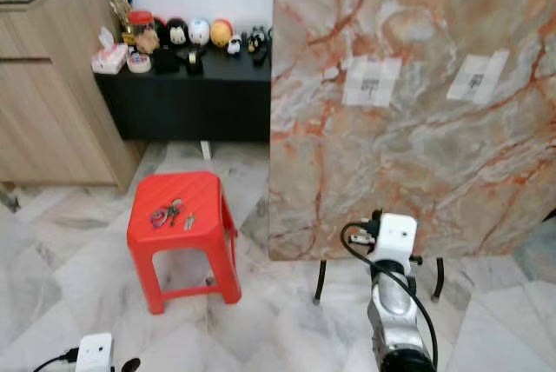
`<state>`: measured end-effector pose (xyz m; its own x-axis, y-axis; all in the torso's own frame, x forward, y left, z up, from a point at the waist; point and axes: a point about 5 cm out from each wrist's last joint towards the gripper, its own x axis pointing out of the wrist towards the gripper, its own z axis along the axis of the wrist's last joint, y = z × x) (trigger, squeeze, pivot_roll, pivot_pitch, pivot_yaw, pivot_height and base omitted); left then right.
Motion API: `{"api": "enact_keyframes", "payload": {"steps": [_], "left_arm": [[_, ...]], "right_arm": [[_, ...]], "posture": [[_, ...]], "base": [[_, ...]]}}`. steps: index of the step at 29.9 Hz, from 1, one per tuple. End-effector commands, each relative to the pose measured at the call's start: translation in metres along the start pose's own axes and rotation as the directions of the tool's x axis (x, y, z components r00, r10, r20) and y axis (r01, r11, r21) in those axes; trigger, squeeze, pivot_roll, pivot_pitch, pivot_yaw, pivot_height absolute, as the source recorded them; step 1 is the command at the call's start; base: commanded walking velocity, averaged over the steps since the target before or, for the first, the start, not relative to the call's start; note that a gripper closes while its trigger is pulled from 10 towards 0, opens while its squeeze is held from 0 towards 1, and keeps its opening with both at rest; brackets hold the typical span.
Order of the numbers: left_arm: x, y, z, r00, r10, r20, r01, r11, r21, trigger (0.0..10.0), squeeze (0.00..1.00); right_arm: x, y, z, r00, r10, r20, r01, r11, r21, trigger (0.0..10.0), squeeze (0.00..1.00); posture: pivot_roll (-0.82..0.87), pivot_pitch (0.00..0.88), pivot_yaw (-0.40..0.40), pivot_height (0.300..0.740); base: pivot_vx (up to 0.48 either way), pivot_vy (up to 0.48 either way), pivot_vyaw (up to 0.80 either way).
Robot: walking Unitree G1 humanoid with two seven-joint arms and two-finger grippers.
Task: Hang keys on a hook
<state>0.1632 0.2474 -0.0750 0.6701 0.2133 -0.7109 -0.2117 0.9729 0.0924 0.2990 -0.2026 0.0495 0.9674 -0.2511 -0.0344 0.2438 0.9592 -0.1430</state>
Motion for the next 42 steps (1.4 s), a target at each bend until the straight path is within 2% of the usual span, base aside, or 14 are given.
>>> {"api": "enact_keyframes", "payload": {"steps": [1,7,11,13,15,18,20,21,23,26,30,42], "left_arm": [[-0.001,0.003,-0.004,1.0,0.01,-0.015,-0.01,1.0,-0.005,10.0,0.0],[-0.001,0.002,-0.004,1.0,0.014,-0.016,-0.014,1.0,-0.009,10.0,0.0],[-0.001,0.002,-0.004,1.0,0.014,-0.02,-0.014,1.0,-0.011,10.0,0.0],[-0.001,0.001,-0.006,1.0,0.012,-0.027,-0.013,1.0,-0.012,10.0,0.0],[-0.001,0.001,-0.006,0.999,0.011,-0.03,-0.011,1.0,-0.018,10.0,0.0],[-0.001,-0.001,-0.006,0.999,0.011,-0.03,-0.012,1.0,-0.024,10.0,0.0],[-0.001,-0.001,-0.006,0.999,0.011,-0.031,-0.011,1.0,-0.025,10.0,0.0],[-0.001,-0.001,-0.007,0.999,0.012,-0.034,-0.013,1.0,-0.027,10.0,0.0],[-0.001,0.0,-0.007,0.999,0.015,-0.036,-0.016,0.999,-0.032,10.0,0.0],[-0.002,0.001,-0.008,0.999,0.021,-0.043,-0.022,0.999,-0.033,10.0,0.0],[-0.002,0.006,-0.009,0.998,0.043,-0.049,-0.045,0.998,-0.033,10.0,0.0],[-0.002,0.007,-0.008,0.998,0.047,-0.051,-0.049,0.998,-0.039,10.0,0.0]], "right_arm": [[0.005,-0.002,0.019,0.994,-0.027,0.108,0.036,0.996,-0.081,10.0,0.0],[0.005,-0.004,0.037,0.969,-0.062,0.24,0.115,0.97,-0.214,10.0,0.0],[0.005,0.0,0.035,0.975,-0.045,0.217,0.096,0.968,-0.232,10.0,0.0],[0.004,0.003,0.029,0.984,-0.037,0.172,0.069,0.981,-0.184,10.0,0.0],[0.004,0.007,0.014,0.999,-0.003,0.044,0.006,0.997,-0.075,10.0,0.0],[0.0,0.01,-0.008,0.991,0.049,-0.125,-0.039,0.996,0.081,10.0,0.0],[-0.001,0.008,-0.011,0.988,0.046,-0.144,-0.032,0.995,0.097,10.0,0.0],[-0.004,0.01,-0.019,0.979,0.079,-0.188,-0.051,0.987,0.151,10.0,0.0],[-0.006,0.01,-0.021,0.976,0.088,-0.197,-0.053,0.983,0.176,10.0,0.0],[-0.01,0.01,-0.022,0.977,0.099,-0.189,-0.069,0.985,0.16,10.0,0.0],[-0.013,0.01,-0.022,0.98,0.106,-0.168,-0.071,0.976,0.204,10.0,0.0],[-0.007,0.011,-0.015,0.982,0.122,-0.142,-0.089,0.972,0.217,10.0,0.0]], "posture": [[0.01,0.0,-0.035,0.74],[0.01,0.0,-0.039,0.74],[0.01,0.0,-0.04,0.74],[0.01,0.0,-0.042,0.74],[0.01,0.0,-0.044,0.74],[0.02,0.0,-0.052,0.74],[0.02,0.0,-0.054,0.74],[0.02,0.0,-0.057,0.74],[0.02,0.0,-0.058,0.74],[0.02,0.0,-0.055,0.74],[0.01,0.0,-0.046,0.74],[0.01,0.0,-0.045,0.74]], "base": [[0.0,0.0,0.0],[0.0,0.0,0.0],[0.0,0.0,0.0],[0.0,0.0,0.0],[0.0,0.0,0.0],[0.0,0.0,0.0],[0.0,0.0,0.0],[0.0,0.0,0.0],[0.0,0.0,0.0],[0.0,0.0,0.0],[0.0,0.0,0.0],[0.259,0.0,0.0]]}}
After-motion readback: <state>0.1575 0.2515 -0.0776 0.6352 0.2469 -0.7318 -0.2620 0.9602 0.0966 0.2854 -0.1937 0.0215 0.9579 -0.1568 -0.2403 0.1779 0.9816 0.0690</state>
